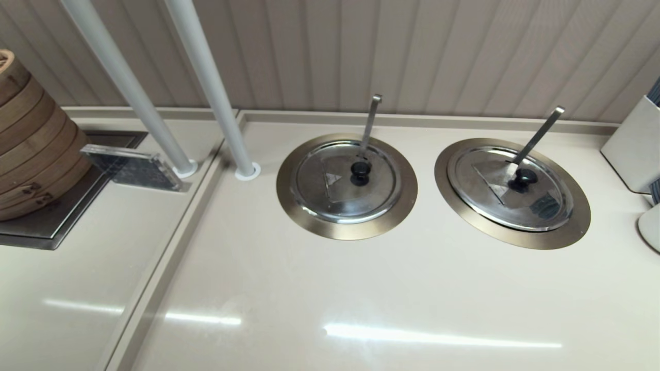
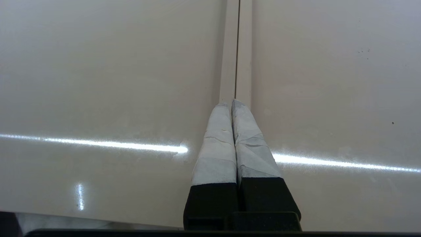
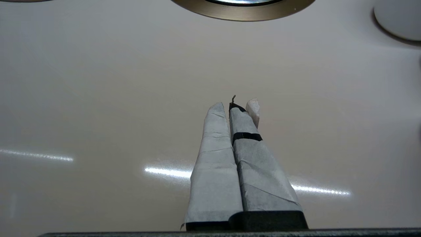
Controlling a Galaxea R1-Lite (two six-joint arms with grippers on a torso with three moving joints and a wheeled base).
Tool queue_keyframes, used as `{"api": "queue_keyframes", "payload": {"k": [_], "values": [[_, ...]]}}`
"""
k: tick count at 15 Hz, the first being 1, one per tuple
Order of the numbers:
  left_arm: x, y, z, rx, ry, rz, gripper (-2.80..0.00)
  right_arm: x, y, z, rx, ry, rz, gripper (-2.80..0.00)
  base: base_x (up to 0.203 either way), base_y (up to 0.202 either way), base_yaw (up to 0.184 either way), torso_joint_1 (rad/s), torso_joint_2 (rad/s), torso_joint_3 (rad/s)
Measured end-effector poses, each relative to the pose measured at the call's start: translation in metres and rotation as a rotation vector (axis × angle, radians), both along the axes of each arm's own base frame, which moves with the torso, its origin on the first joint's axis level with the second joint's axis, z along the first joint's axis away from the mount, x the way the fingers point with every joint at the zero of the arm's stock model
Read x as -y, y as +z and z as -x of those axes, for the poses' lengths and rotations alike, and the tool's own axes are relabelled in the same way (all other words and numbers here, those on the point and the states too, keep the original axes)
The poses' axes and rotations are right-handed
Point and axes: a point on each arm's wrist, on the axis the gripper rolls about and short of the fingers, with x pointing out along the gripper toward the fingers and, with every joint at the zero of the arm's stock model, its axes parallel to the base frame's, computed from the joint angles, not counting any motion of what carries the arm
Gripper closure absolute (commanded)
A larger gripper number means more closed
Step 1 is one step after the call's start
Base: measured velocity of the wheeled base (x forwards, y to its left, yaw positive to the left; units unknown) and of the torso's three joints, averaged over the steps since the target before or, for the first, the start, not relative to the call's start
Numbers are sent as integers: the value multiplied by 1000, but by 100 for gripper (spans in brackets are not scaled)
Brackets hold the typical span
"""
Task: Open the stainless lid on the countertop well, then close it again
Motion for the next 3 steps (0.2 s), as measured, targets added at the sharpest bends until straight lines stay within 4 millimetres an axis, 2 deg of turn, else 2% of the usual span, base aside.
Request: {"api": "queue_keyframes", "payload": {"k": [3], "values": [[0, 0, 0, 0, 0, 0, 0, 0, 0, 0, -1, -1, 0, 0, 0, 0, 0, 0, 0, 0]]}}
